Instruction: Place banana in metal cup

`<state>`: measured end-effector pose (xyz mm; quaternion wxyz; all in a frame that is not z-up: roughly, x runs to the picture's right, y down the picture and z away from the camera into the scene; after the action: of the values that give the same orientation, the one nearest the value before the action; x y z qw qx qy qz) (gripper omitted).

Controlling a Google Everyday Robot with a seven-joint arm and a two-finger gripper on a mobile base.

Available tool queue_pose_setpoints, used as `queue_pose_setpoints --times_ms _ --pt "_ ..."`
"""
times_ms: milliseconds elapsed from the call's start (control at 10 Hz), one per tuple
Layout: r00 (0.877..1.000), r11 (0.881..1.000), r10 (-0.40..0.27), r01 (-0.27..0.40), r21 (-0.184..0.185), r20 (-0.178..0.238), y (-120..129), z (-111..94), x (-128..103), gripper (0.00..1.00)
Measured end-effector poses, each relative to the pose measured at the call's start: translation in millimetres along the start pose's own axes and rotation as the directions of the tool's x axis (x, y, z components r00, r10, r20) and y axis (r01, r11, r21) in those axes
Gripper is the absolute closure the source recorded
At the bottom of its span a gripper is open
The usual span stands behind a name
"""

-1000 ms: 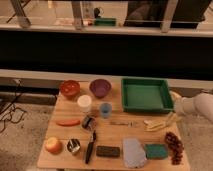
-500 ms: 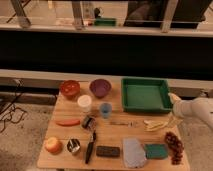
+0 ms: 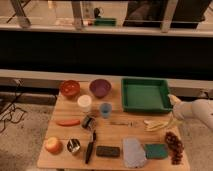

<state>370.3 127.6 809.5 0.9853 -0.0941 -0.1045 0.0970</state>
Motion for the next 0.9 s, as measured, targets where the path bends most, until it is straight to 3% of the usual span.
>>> queue_pose_setpoints --times_ms 900 --pt "0.998 0.998 0.053 -0.052 -0.046 0.039 12.6 8.5 1.6 0.00"
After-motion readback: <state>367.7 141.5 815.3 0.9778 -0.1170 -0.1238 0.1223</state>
